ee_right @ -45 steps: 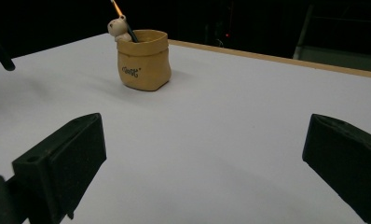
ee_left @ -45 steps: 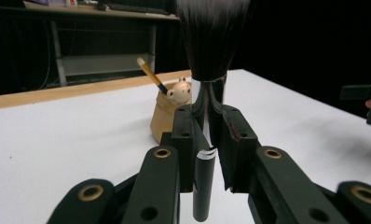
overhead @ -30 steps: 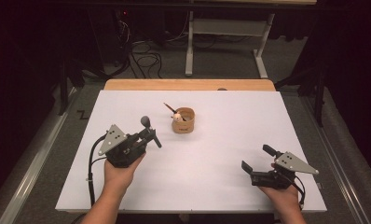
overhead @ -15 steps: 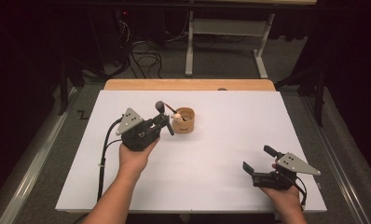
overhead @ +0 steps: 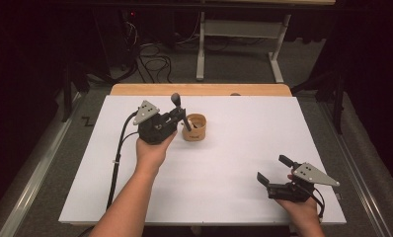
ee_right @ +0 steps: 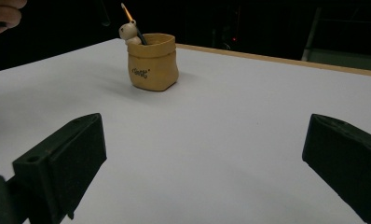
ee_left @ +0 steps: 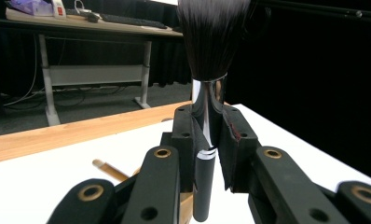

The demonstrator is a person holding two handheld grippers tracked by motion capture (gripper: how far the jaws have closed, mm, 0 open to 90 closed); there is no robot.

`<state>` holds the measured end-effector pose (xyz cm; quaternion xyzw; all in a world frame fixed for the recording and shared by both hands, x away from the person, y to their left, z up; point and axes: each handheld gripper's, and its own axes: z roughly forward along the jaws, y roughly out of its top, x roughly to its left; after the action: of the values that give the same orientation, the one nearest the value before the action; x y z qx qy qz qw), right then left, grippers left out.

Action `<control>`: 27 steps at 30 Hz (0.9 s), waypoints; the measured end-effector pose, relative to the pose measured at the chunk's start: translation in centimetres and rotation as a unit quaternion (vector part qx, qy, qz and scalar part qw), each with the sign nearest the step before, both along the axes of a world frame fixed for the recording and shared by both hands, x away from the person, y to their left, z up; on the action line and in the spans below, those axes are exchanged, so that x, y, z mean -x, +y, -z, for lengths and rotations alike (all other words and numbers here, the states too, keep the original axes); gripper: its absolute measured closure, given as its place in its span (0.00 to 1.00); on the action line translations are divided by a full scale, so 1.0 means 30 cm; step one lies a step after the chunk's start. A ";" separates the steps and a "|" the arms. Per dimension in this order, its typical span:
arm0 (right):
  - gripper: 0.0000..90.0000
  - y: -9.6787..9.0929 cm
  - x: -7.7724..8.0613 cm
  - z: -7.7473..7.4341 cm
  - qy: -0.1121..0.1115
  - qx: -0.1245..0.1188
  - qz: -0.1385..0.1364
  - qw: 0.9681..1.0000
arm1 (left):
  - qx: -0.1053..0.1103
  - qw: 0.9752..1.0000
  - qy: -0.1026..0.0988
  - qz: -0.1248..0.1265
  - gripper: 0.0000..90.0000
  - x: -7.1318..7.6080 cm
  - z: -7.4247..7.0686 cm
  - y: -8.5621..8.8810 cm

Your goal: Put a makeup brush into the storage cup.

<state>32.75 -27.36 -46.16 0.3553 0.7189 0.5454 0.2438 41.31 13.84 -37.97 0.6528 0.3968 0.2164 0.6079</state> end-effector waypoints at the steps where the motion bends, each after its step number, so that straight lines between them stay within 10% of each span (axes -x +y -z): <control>1: 0.00 0.000 0.000 0.000 0.000 0.000 0.000 1.000 | -0.002 1.000 -0.001 -0.001 0.86 -0.006 -0.003 -0.004; 27: 0.00 0.009 0.004 0.004 0.004 0.000 -0.004 1.000 | -0.021 1.000 -0.001 -0.014 0.86 -0.146 -0.024 -0.086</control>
<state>32.62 -27.08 -46.29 0.3548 0.7216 0.5445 0.2387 45.69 11.26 -37.24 0.6596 0.4004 0.2343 0.5913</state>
